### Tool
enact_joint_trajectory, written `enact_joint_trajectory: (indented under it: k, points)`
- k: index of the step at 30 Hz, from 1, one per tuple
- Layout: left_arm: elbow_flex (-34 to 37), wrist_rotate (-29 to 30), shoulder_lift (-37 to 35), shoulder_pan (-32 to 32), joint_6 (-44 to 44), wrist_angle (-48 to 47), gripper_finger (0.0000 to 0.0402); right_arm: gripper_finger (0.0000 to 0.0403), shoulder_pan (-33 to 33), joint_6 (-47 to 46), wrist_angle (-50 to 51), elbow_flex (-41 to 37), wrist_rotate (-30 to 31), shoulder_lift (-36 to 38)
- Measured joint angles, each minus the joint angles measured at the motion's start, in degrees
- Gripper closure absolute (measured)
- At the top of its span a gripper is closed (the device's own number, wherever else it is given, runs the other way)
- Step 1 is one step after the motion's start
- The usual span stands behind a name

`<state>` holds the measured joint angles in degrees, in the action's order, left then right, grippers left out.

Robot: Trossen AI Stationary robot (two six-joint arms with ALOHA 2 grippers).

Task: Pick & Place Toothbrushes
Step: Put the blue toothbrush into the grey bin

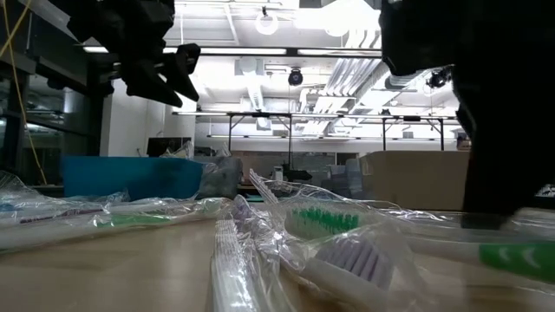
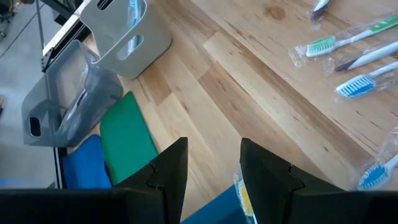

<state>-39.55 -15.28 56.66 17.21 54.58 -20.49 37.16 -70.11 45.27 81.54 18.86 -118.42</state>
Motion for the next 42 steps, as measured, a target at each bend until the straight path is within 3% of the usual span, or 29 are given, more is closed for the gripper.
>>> enact_joint_trajectory:
  k: [16,20,27,34,42]
  points:
    - [0.0,-0.03,0.02,0.0,0.66,0.96,0.0261,0.0186,-0.03,0.71,-2.81,0.04,-1.69,-1.73]
    - [0.0,-0.03,0.02,0.0,1.09,0.94,0.0261,0.0193,-0.06,-2.63,-3.16,0.04,-2.66,-1.73]
    - [0.0,-0.07,0.02,0.02,2.75,1.03,0.0261,0.0261,-0.19,-8.92,-2.62,0.04,-5.52,-1.73]
    - [0.0,0.74,0.07,0.02,5.63,1.07,0.0261,0.0378,-0.79,-9.52,-3.04,0.04,-7.93,-1.73]
    - [0.02,2.66,0.09,0.02,8.08,1.72,0.0261,0.0388,-3.93,-6.98,-2.17,0.0,-10.52,-0.56]
